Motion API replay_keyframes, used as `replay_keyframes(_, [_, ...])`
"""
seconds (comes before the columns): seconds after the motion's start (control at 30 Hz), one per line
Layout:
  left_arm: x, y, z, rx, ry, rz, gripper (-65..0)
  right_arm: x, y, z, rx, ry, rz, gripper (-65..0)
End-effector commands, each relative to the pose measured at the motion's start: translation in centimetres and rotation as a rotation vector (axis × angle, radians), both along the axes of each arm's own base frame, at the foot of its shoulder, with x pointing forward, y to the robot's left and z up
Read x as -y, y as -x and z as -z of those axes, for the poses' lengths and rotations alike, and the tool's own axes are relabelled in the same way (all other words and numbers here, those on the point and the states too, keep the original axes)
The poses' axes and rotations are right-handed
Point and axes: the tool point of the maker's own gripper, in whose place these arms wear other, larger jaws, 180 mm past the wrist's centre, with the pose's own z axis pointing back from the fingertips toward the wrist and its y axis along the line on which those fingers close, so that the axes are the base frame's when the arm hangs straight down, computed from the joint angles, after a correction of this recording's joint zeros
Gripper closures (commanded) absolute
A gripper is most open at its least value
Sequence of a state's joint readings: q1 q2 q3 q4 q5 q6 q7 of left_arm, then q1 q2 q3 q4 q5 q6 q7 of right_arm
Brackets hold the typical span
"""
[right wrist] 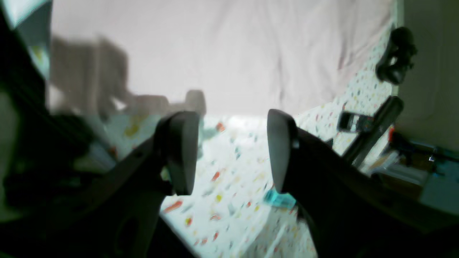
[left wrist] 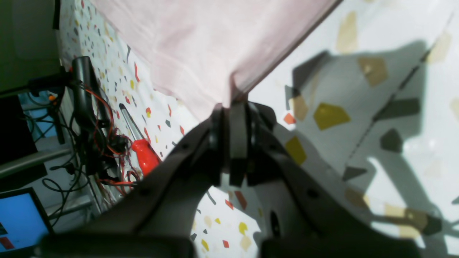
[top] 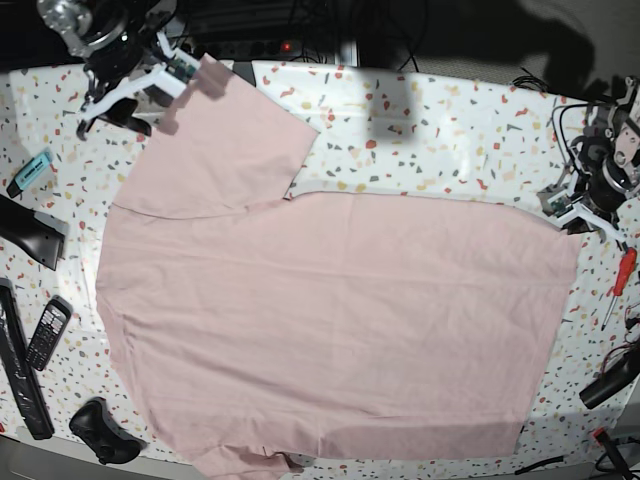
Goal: Fold the T-shirt properly
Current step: 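Move both grippers to the shirt's shoulder corners and grasp them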
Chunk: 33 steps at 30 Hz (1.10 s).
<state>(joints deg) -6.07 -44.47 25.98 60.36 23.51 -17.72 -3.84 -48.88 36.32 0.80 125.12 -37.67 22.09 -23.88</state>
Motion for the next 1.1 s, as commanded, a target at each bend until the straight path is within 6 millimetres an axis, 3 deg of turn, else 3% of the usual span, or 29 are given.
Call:
replay_keyframes(0.0, [-1.5, 0.7, 0.3, -0.048, -0.051, -0.017, 0.0, 0.5, -0.4, 0.0, 0.025, 0.029, -0.003, -30.3])
replay_keyframes(0.23, [-1.4, 0.7, 0.3, -0.048, -0.050, -0.018, 0.0, 3.7, -1.7, 4.6, -0.011, 0.118, 0.076, -30.3])
replay_keyframes(0.37, [-1.4, 0.7, 0.3, -0.048, -0.051, -0.017, 0.0, 3.0, -3.0, 5.2, 0.008, 0.108, 0.064, -30.3])
replay_keyframes(0.63, [-1.4, 0.7, 0.3, -0.047, -0.051, -0.017, 0.0, 0.9, -5.6, 4.6, 0.058, 0.077, 0.015, -30.3])
replay_keyframes(0.77, [-1.4, 0.7, 0.3, -0.045, -0.051, -0.018, 0.0, 0.1, -6.0, 5.1, 0.021, 0.067, -0.031, -30.3])
replay_keyframes(1.07, [-1.4, 0.7, 0.3, -0.045, -0.051, -0.018, 0.0, 2.1, -5.5, 8.7, -0.112, 0.155, -0.052, -30.3])
